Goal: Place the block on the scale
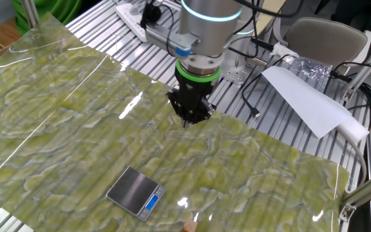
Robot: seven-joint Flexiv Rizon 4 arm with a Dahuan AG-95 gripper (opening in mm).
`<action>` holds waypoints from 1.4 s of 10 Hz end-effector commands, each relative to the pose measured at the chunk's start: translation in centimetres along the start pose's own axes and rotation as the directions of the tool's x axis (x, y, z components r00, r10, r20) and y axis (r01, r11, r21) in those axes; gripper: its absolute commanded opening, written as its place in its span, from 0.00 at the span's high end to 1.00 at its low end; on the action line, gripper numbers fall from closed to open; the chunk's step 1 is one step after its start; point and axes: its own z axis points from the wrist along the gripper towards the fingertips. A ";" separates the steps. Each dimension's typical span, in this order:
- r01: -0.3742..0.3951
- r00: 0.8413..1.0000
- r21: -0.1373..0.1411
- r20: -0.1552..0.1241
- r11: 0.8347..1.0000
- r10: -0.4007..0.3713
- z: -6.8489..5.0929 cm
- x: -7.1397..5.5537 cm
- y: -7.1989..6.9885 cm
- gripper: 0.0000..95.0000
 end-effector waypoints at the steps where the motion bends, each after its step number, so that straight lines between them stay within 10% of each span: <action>1: -0.010 1.000 -0.002 -0.004 1.000 0.010 -0.1 -0.3 0.6 1.00; 14: -0.031 0.999 0.004 -0.009 1.000 0.031 -1.0 -2.9 3.3 1.00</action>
